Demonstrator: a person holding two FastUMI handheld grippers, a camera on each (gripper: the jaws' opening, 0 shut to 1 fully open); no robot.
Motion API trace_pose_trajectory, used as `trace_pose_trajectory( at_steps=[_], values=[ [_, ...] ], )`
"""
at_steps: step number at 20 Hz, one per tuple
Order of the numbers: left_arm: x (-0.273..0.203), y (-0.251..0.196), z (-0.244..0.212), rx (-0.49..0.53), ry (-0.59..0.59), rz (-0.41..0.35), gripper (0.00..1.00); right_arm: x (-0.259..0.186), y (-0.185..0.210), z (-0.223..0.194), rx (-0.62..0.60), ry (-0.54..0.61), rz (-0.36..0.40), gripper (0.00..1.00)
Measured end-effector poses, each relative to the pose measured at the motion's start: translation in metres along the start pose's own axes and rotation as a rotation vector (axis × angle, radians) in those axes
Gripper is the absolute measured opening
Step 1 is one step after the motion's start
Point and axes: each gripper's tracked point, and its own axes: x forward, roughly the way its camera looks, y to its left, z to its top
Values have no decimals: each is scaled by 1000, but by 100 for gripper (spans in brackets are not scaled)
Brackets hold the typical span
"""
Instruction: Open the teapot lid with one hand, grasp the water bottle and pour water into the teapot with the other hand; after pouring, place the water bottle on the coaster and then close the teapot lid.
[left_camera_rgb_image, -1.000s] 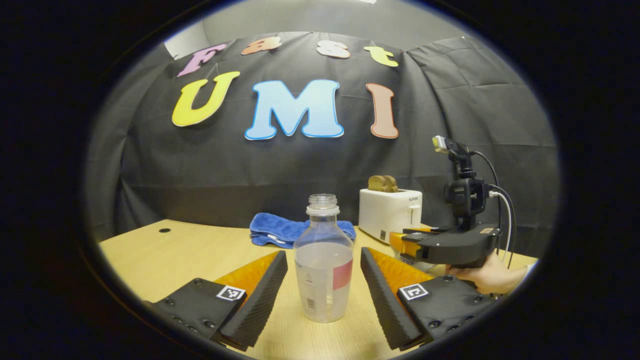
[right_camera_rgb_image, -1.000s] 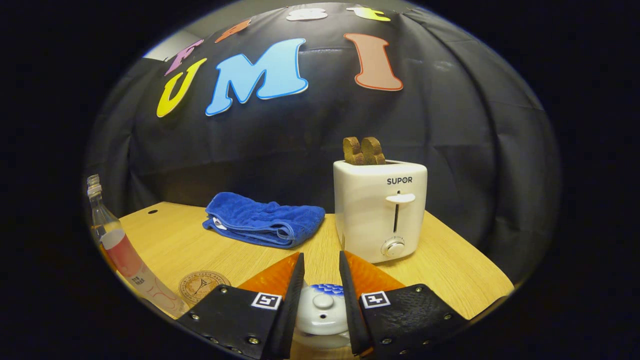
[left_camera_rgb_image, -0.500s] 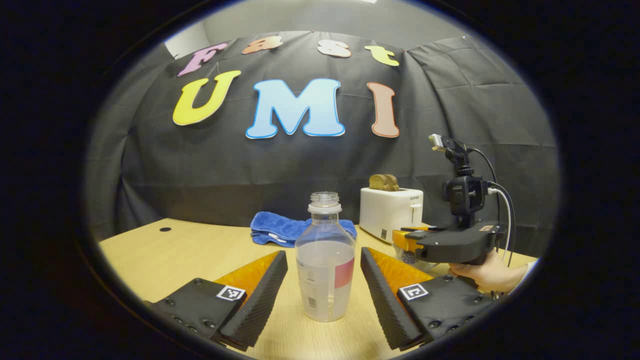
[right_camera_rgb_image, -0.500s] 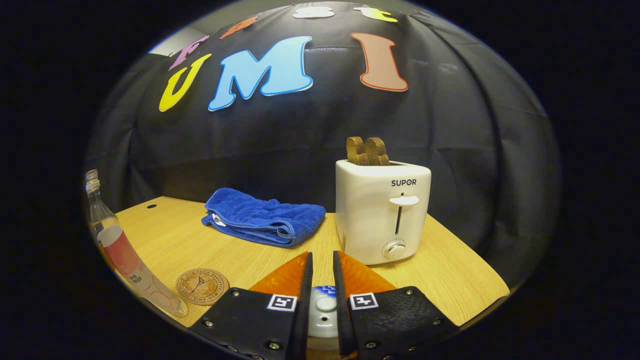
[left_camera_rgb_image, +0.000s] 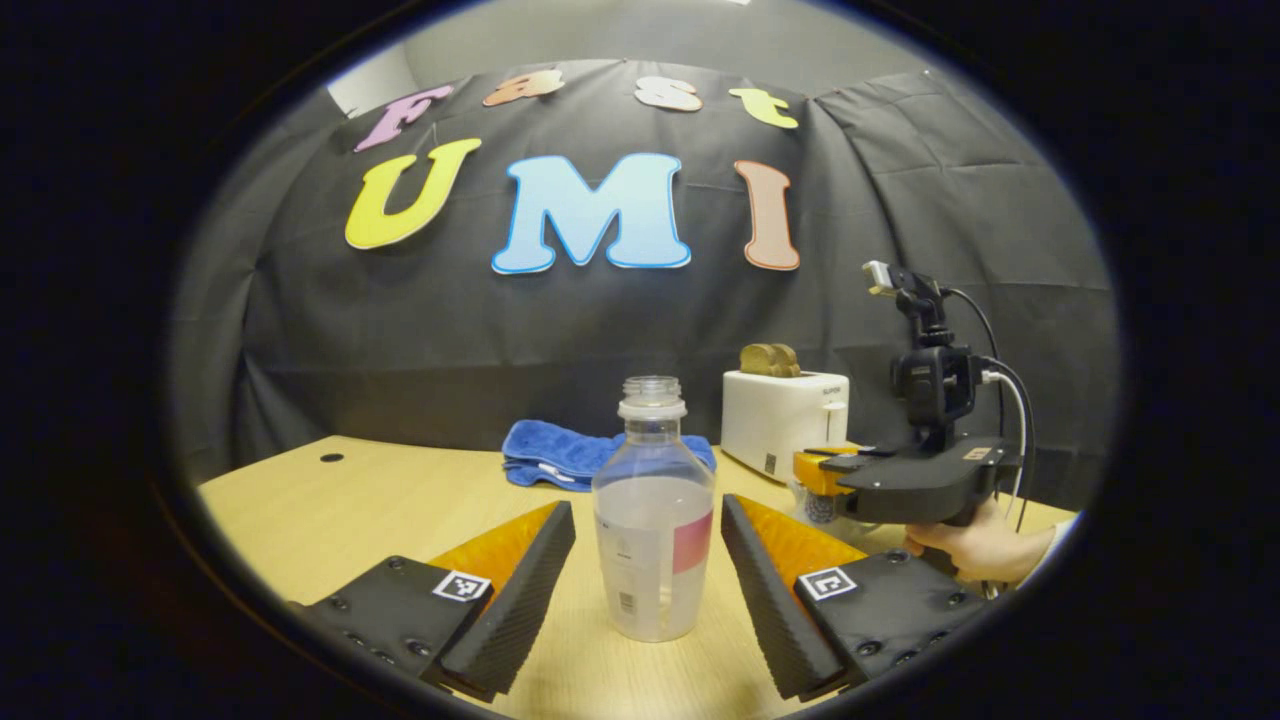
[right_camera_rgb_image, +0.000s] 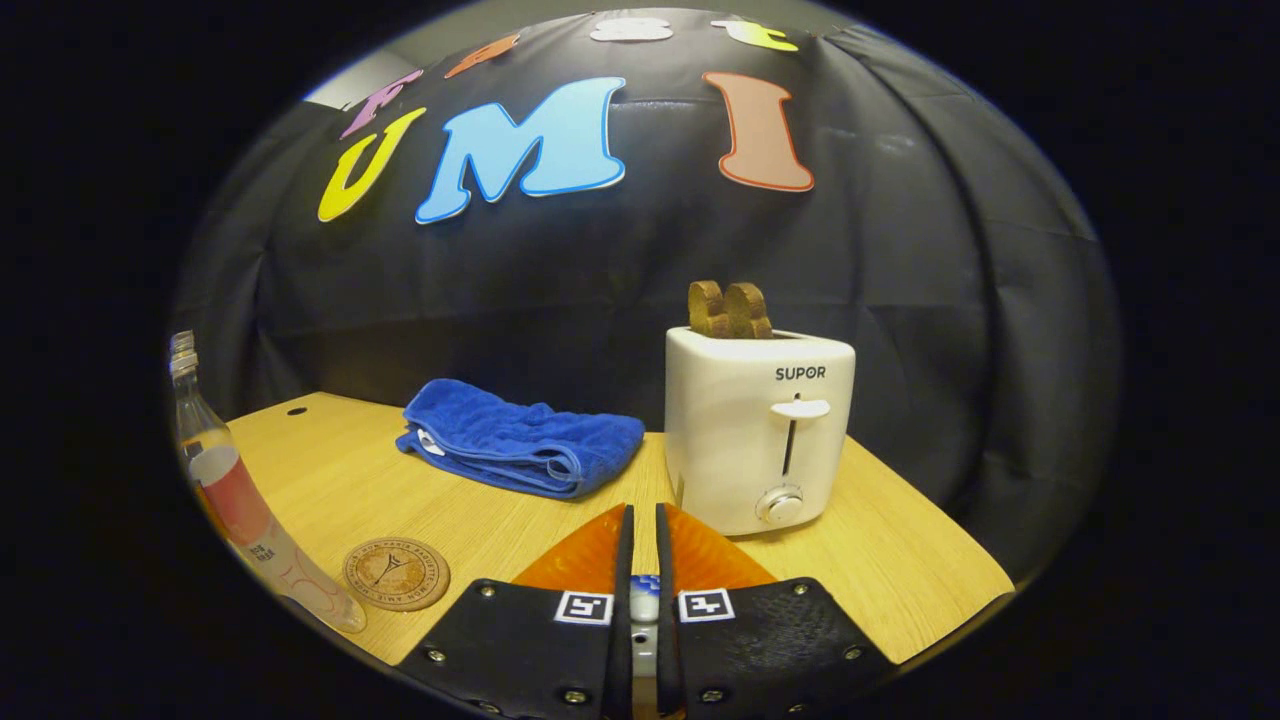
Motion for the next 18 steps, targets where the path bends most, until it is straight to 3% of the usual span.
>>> trace_pose_trajectory(
  at_steps=[9, 18],
  values=[
    [5, -5, -11, 10, 33, -16, 99, -1, 4, 3, 28, -24, 47, 5],
    [12, -5, -20, 20, 60, -24, 99, -19, 8, 44, 38, -118, 66, 5]
  ],
)
